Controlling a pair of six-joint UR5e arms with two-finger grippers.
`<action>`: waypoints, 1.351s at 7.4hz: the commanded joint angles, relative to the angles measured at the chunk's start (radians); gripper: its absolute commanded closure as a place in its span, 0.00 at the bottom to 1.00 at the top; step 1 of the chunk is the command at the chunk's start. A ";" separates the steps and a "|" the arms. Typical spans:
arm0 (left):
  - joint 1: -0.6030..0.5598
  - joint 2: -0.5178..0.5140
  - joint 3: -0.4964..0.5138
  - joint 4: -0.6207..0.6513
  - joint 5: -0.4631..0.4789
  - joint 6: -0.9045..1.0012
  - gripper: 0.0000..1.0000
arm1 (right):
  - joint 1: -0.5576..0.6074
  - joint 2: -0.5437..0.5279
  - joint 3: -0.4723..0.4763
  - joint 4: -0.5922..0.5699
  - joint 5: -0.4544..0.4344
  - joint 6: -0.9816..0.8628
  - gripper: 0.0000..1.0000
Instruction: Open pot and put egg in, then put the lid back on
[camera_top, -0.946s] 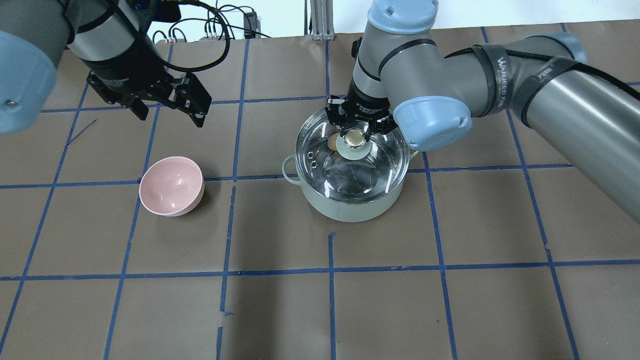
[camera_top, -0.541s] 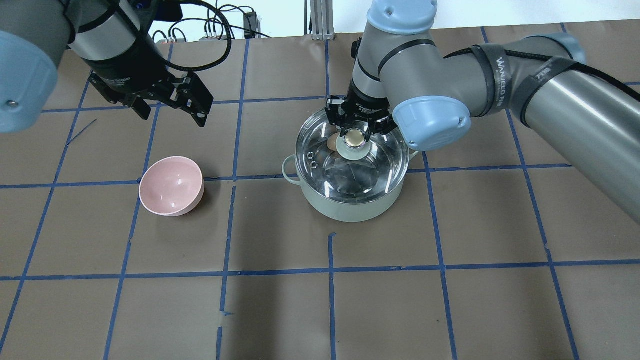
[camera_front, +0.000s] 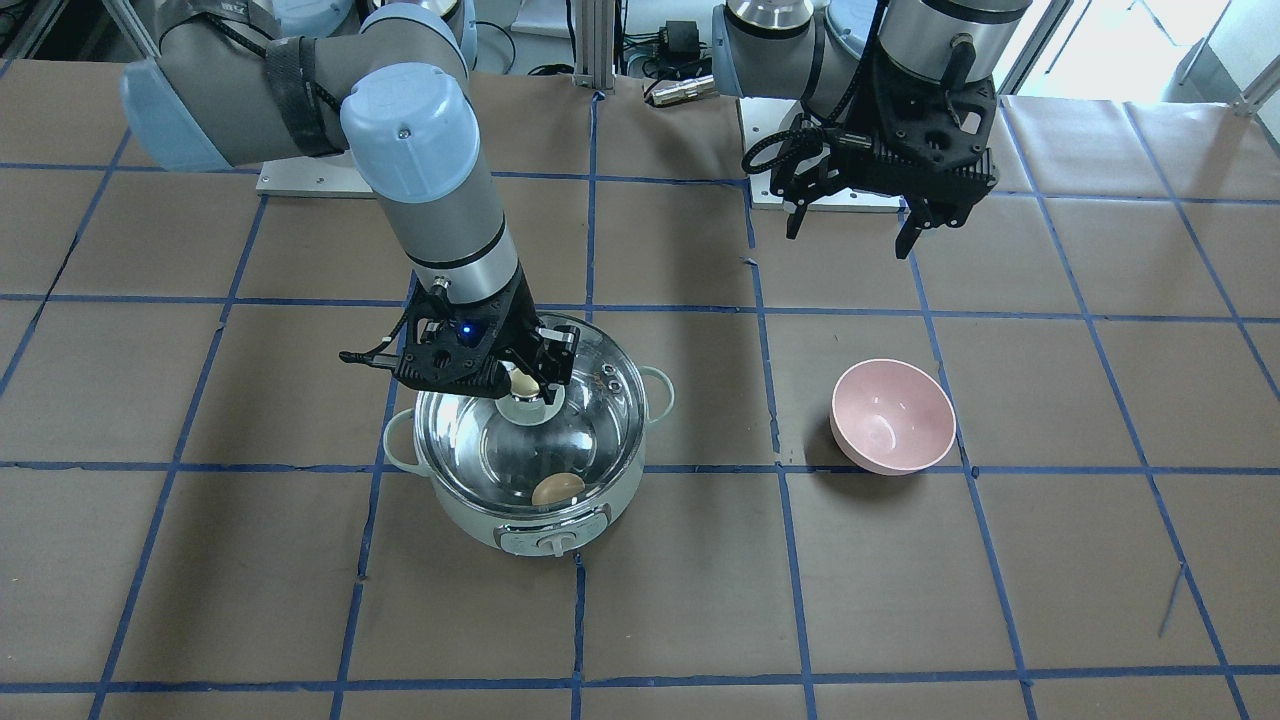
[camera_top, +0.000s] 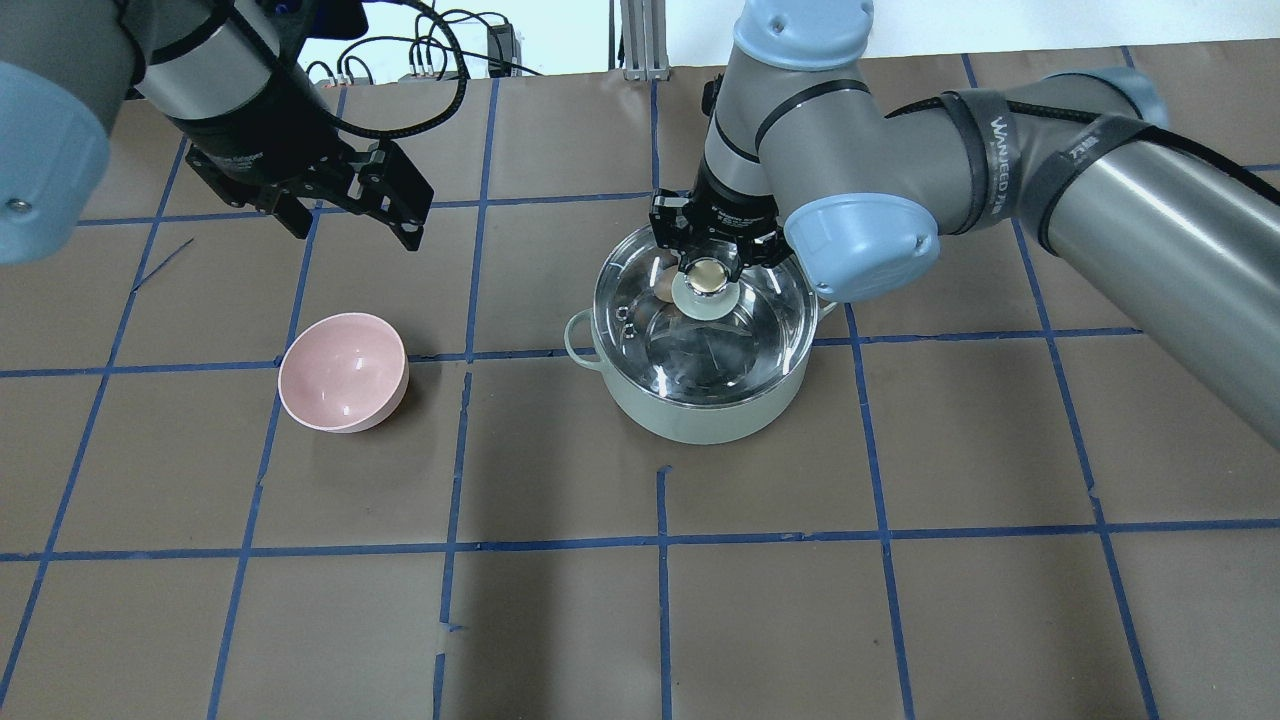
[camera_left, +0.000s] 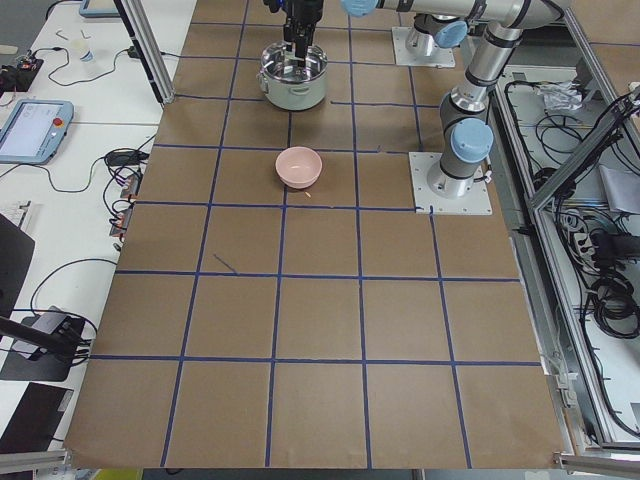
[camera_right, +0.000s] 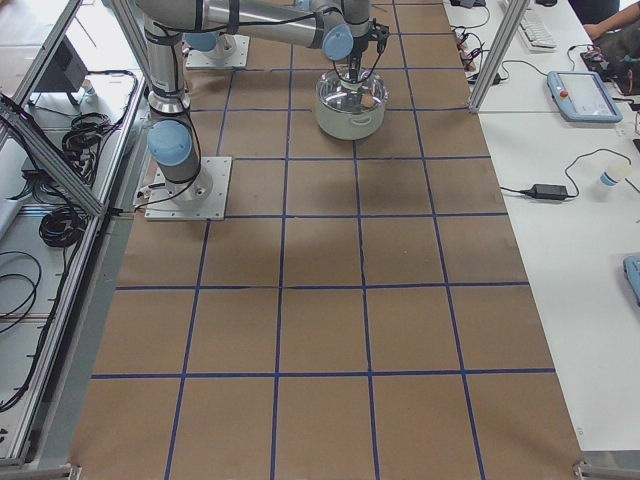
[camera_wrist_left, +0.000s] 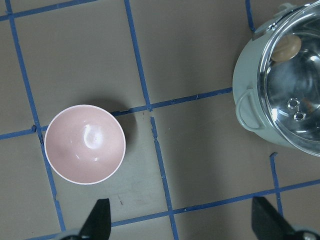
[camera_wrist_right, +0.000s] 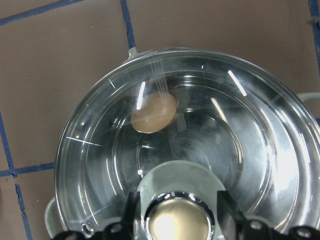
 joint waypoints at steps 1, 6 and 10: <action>-0.001 0.000 -0.001 0.000 0.000 0.001 0.00 | 0.000 0.000 0.000 0.000 -0.002 -0.001 0.27; -0.014 -0.003 0.010 0.000 -0.008 -0.010 0.00 | -0.185 -0.136 -0.020 0.027 -0.011 -0.154 0.07; -0.023 0.000 0.032 -0.082 0.015 -0.155 0.00 | -0.233 -0.256 -0.015 0.237 -0.161 -0.299 0.00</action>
